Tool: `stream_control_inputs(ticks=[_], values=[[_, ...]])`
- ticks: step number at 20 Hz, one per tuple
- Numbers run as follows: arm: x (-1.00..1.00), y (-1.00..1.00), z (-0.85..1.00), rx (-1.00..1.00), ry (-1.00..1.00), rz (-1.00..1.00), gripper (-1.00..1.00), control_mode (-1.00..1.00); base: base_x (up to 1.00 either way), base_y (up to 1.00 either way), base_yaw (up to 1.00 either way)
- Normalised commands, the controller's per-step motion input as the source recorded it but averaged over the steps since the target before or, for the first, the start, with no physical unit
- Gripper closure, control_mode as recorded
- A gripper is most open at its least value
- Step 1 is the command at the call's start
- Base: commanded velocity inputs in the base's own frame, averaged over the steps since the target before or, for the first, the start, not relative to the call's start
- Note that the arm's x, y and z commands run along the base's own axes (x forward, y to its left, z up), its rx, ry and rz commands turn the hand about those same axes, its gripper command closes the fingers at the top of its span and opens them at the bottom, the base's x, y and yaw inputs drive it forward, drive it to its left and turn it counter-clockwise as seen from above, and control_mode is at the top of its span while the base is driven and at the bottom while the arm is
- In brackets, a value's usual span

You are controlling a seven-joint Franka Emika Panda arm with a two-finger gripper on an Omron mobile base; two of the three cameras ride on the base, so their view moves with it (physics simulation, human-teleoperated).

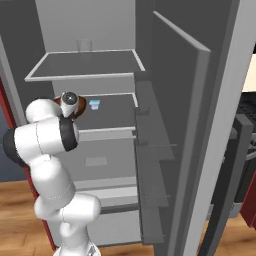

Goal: Pick the chicken drumstick and bell pepper from their plates and place them in the bowl. Then put the bowl in the fridge.

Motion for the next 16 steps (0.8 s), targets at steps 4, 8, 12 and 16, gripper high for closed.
stream_control_inputs(ticks=[4,8,12,16], values=[[-0.55,-0.09,0.60,-0.07,0.02,0.02,-1.00,-1.00,0.00,0.00,0.00],[-0.56,-0.01,0.53,-0.07,0.00,0.10,-1.00,-1.00,0.00,0.00,0.00],[-0.73,0.00,0.37,-0.07,0.00,0.12,-1.00,-1.00,0.00,0.00,0.00],[-0.78,-0.02,0.19,-0.12,0.00,0.06,-1.00,-1.00,0.00,0.00,0.00]])
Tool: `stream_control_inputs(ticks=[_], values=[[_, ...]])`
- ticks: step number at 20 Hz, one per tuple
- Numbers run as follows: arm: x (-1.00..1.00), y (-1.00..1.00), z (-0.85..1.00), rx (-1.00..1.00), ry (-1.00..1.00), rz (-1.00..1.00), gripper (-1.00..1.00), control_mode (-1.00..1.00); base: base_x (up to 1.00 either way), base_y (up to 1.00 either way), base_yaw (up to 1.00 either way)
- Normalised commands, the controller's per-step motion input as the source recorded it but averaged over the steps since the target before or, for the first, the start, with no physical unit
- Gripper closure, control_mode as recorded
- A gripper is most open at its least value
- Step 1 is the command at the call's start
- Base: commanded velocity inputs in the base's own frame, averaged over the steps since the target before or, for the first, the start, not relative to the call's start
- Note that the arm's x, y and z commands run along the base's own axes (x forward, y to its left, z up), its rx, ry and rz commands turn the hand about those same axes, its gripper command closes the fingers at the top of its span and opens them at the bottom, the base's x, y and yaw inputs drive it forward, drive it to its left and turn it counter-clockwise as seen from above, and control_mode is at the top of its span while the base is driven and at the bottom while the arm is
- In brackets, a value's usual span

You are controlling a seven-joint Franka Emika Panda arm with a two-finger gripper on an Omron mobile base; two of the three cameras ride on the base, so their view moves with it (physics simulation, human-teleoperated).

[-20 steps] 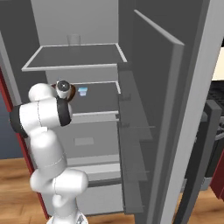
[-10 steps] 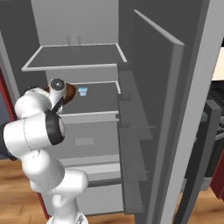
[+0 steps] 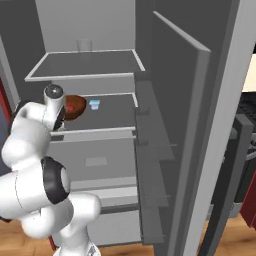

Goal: Pick the chicken drumstick and bell pepper from their plates and place them in the bowl. Then put the bowl in the fridge.

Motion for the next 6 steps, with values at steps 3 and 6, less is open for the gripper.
stream_control_inputs(ticks=[3,6], values=[[-0.80,-0.14,0.00,-0.14,0.00,0.00,-1.00,-1.00,0.00,0.00,0.00],[-0.77,-0.22,-0.03,-0.15,0.00,0.00,-1.00,-1.00,0.00,0.00,0.00]])
